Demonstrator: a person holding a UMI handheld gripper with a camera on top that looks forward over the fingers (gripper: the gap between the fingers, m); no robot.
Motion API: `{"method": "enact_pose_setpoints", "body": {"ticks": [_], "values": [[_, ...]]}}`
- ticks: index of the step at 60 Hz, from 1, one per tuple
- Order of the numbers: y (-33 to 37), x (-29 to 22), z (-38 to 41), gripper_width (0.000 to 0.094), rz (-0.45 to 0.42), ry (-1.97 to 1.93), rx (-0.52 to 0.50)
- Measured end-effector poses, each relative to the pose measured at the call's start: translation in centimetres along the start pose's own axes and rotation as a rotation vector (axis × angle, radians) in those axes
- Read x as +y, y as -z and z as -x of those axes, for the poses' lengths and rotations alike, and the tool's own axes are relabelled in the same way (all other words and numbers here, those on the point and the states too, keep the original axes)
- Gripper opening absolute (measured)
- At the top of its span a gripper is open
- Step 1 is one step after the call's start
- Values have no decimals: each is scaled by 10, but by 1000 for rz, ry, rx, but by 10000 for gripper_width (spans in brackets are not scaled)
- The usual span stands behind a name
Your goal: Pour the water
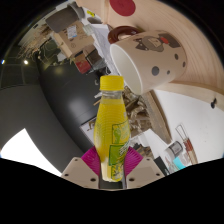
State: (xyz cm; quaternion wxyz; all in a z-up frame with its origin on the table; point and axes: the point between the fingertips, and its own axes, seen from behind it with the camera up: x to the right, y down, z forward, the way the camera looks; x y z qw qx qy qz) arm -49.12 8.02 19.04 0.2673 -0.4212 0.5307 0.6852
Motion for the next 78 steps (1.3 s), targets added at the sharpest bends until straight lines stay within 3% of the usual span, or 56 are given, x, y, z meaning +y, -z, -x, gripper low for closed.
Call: {"method": "enact_pose_setpoints", "body": {"ticks": [13,22,30,40,49,60,78], "values": [[2,8,5,266,31,192,70],[8,7,44,265,16,666,113],[25,-12,102,267,-53,1127,122],[50,-66,151,267,-176,1580,203],[79,-151,155,267,-274,1844,383],[107,-236,119,266,-270,1929,605],[123,-306,42,271,-217,1921,773]]}}
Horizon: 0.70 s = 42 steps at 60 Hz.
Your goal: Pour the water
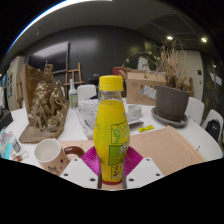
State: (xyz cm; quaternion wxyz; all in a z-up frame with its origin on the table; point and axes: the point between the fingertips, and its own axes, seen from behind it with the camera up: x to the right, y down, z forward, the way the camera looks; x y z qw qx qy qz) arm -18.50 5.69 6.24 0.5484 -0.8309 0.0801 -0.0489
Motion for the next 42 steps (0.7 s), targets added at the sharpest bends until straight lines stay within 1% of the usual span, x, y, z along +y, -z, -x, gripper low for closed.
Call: {"method": "enact_pose_setpoints", "body": {"ticks": [1,3,7,10,12,13,14,16,17,19,20,24,27,30,42], "values": [[-1,4,0,274,7,-2,1],[-1,1,-1,294,-21,-4,0],[-1,3,0,399,-24,-6,0],[1,2,0,456,-25,-8,-2],[1,6,-2,507,-6,-15,1],[1,8,-2,557,9,-19,2],[2,11,-1,632,23,-23,2],[2,14,0,817,41,-30,-2],[6,14,-1,874,49,-33,-2],[11,14,-2,825,59,-42,3],[14,13,-3,822,63,-47,9],[28,11,-6,866,77,-69,33],[47,14,-3,853,106,-73,42],[67,14,0,858,127,-72,54],[183,10,21,858,170,-56,67]]}}
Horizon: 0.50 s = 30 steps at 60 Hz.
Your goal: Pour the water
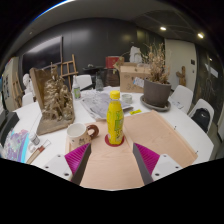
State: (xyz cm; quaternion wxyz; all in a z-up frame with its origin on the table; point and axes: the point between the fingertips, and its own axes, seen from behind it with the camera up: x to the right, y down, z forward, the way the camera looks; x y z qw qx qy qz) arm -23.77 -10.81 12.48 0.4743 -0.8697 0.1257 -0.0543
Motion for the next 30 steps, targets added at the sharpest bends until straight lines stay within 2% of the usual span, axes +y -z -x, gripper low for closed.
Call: {"method": "enact_pose_setpoints", "body": {"ticks": [16,30], "values": [[158,24,9,859,25,34,20],[234,34,8,860,9,64,45]]}}
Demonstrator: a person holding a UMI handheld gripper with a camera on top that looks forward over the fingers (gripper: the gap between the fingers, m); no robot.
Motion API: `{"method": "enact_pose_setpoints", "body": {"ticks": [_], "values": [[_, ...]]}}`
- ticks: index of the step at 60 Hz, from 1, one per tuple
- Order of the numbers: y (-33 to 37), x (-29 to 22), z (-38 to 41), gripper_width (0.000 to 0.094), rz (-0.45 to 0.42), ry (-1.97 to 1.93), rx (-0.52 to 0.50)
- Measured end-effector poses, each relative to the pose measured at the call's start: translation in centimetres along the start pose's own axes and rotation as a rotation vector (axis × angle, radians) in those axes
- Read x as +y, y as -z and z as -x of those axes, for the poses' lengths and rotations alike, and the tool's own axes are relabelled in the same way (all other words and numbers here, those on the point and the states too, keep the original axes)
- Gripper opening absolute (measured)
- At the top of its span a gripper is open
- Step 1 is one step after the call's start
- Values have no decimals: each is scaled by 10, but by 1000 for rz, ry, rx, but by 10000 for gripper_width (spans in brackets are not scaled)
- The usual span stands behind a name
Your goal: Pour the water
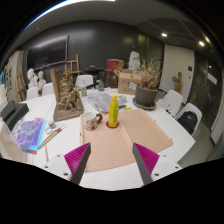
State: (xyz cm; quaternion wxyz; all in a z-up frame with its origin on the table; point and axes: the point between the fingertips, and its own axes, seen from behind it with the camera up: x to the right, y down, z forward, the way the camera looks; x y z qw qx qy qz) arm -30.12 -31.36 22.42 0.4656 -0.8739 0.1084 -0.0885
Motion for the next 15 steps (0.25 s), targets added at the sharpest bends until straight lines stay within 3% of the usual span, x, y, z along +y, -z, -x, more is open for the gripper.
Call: {"method": "enact_pose_setpoints", "body": {"ticks": [15], "values": [[25,5,-21,858,-7,74,24]]}}
